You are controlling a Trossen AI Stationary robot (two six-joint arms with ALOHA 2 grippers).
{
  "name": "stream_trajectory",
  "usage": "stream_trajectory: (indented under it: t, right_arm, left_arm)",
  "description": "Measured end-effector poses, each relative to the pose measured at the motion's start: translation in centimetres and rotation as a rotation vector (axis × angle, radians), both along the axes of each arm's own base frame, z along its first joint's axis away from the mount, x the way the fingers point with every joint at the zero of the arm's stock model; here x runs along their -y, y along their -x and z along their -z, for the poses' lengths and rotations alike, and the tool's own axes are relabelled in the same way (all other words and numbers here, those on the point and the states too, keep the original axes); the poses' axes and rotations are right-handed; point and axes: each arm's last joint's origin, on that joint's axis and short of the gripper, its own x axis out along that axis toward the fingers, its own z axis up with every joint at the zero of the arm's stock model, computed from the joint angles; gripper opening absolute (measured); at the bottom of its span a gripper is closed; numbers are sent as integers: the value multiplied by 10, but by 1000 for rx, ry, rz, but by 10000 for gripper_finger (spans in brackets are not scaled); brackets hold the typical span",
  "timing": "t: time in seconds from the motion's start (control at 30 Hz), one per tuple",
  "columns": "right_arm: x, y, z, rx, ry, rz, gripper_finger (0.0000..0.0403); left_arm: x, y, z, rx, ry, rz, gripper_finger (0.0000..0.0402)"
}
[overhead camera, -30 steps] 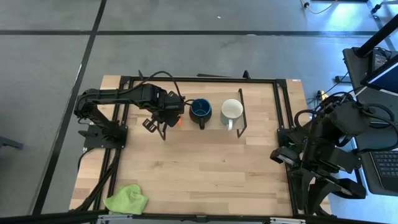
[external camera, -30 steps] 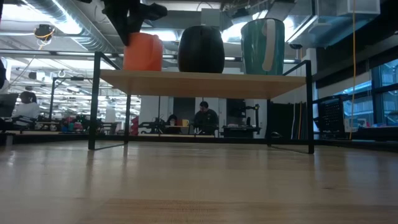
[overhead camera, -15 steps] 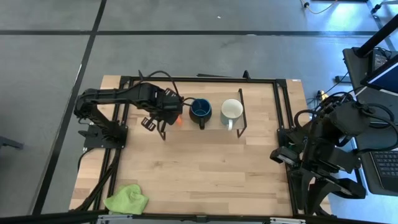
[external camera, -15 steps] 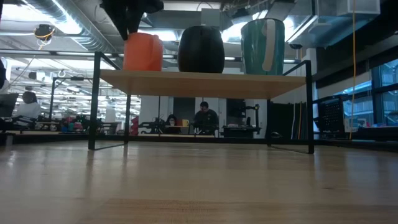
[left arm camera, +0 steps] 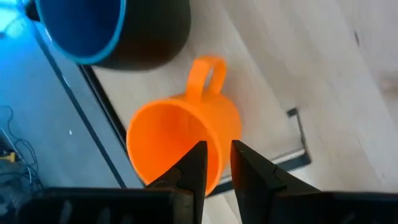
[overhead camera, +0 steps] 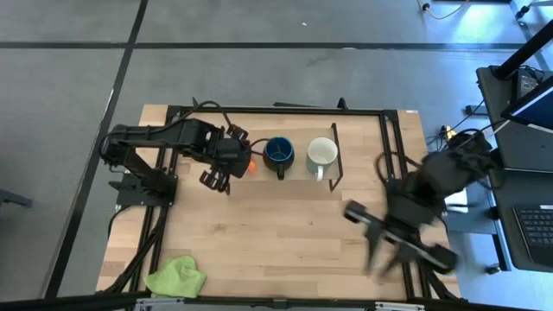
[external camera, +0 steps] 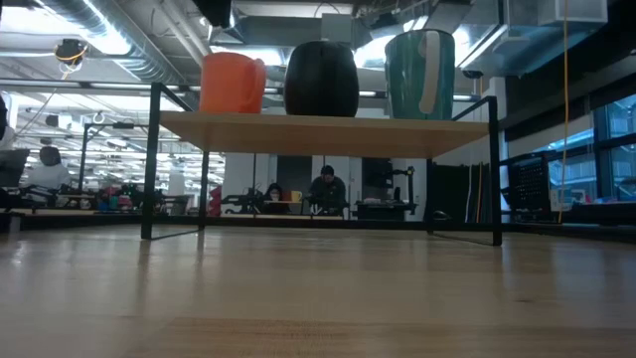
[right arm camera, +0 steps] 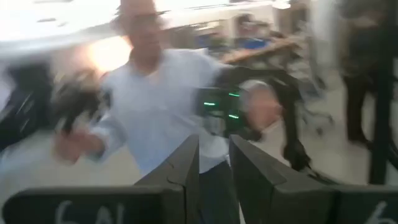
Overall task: Stack small to large cups/mugs on shelf
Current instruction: Put the orange mug on the shelf
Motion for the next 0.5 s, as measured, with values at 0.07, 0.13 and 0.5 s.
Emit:
stream_trajectory:
  t: [0.07,0.13,0.5]
  right_arm:
    - [7,-14,14,-79,-68,48,90]
    - [12,-28,25,-95,-167,56,91]
    - [26,-61,53,100,-628,327,91]
  left_arm:
    - [6,-1,0,18,7,3,59]
    - [12,-1,-1,32,13,9,51]
    - [59,30,-15,121,57,18,5]
